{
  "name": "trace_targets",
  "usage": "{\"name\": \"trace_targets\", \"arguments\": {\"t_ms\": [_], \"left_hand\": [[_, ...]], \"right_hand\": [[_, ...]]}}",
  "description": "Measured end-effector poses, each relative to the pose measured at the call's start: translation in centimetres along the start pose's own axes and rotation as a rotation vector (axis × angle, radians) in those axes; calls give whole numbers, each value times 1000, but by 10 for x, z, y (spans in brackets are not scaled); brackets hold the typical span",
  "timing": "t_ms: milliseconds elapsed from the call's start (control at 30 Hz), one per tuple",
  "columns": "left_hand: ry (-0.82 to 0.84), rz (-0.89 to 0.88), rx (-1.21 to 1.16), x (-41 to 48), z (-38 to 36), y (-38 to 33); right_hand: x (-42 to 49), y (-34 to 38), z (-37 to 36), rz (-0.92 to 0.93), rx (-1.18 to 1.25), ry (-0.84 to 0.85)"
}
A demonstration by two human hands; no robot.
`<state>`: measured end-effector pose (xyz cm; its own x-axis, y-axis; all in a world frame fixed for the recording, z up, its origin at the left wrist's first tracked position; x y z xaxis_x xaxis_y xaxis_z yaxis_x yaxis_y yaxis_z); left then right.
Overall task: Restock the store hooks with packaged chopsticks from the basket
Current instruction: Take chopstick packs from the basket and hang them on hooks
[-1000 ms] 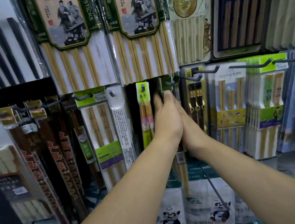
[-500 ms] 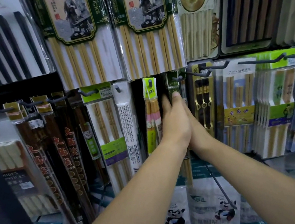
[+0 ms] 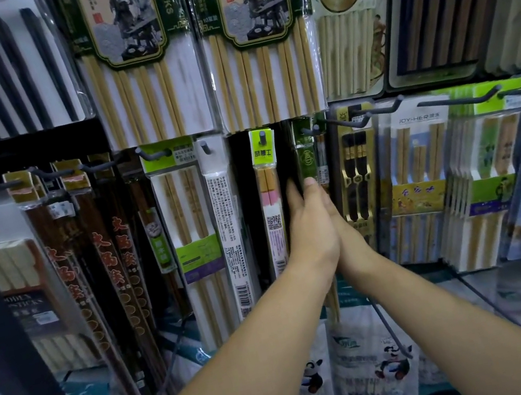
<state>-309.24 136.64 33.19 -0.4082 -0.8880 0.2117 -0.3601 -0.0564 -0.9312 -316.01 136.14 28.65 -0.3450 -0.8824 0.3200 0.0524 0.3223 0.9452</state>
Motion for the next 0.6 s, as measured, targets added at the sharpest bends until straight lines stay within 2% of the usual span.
{"name": "trace_targets", "arguments": {"t_ms": [133, 333, 433, 500, 600], "left_hand": [[81, 51, 106, -10, 9, 6], [235, 212, 362, -66, 38, 27], [347, 186, 401, -103, 62, 44], [351, 177, 463, -119, 86, 55], [262, 212, 590, -136, 132, 78]], "right_hand": [[-25, 8, 4, -13, -191, -32], [-86, -10, 31, -83, -262, -210], [-123, -24, 38, -99, -307, -284], [-146, -39, 37, -145, -364, -304], [-180, -77, 25, -256, -435, -247]]}}
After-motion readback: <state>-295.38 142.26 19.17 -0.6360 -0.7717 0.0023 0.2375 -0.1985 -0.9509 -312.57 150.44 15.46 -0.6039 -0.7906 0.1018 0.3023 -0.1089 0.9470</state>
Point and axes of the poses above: each hand's wrist, its own x-axis towards the middle knuckle, its own z-axis out of the back of the hand, y = z × x, the point moved 5 cm from there along x, towards the middle knuckle, and after that the axes turned 1 degree about y, right-handed, at the moved point
